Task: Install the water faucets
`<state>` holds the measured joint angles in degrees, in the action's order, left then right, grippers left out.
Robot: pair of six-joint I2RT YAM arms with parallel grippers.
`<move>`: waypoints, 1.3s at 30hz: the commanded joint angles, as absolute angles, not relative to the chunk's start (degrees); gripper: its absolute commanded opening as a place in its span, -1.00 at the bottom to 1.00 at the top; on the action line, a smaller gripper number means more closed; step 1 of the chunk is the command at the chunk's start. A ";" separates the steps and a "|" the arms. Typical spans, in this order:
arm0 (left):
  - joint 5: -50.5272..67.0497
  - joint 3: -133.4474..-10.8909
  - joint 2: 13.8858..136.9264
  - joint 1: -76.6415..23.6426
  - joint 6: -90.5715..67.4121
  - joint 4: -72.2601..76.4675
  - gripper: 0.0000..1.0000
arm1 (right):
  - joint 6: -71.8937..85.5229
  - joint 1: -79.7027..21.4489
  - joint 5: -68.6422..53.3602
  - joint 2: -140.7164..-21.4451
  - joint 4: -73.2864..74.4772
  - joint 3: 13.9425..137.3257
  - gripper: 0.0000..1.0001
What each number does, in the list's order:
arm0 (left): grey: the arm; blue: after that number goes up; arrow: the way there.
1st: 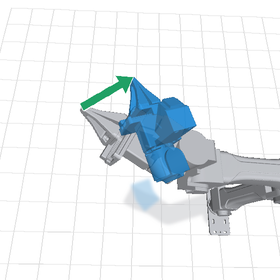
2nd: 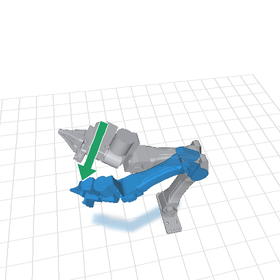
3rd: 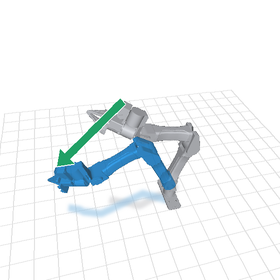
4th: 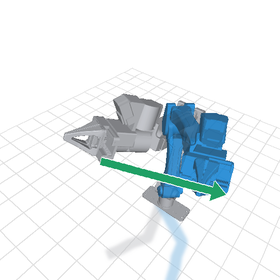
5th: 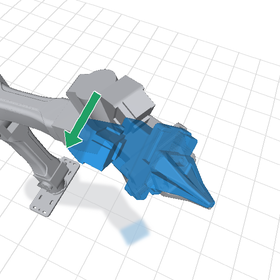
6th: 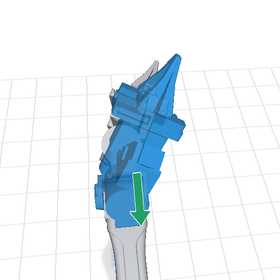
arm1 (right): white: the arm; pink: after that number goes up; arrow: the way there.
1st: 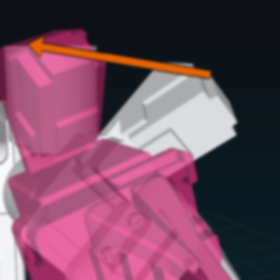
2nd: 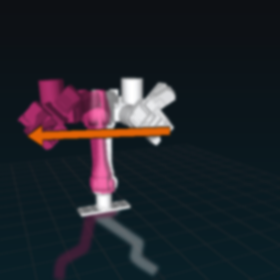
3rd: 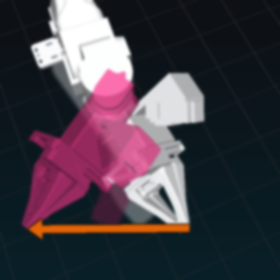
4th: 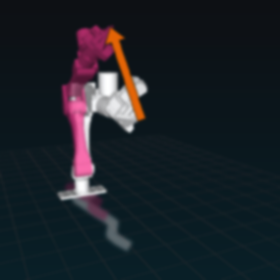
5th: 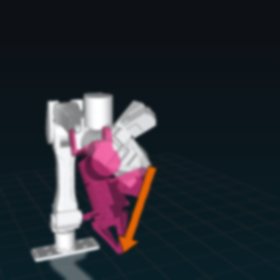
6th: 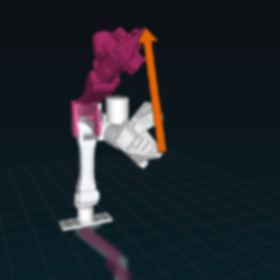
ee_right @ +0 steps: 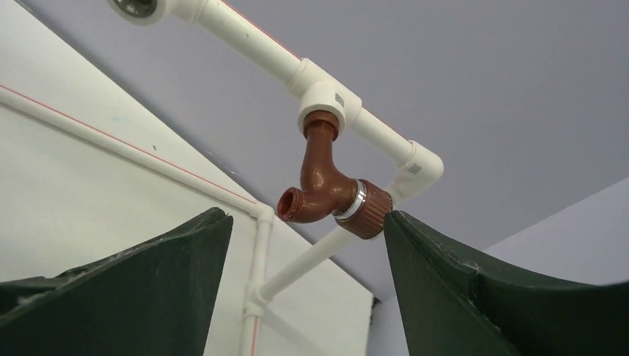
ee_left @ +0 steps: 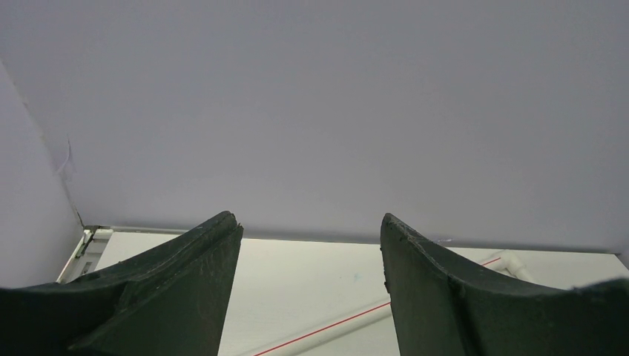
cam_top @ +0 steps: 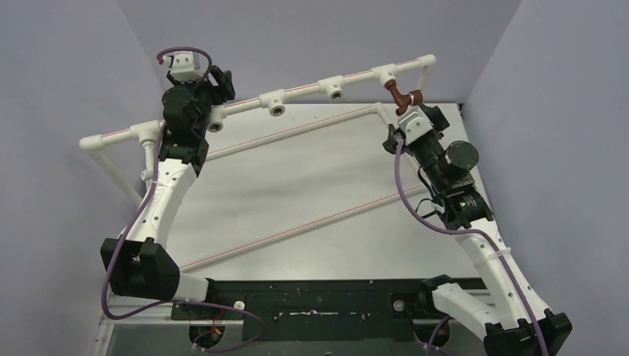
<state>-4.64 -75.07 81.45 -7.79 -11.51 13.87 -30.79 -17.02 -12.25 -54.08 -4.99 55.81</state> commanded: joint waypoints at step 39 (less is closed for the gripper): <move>-2.47 -71.33 86.55 -8.17 -9.63 0.62 0.33 | -55.43 -24.07 12.76 -72.53 -25.33 61.97 -1.00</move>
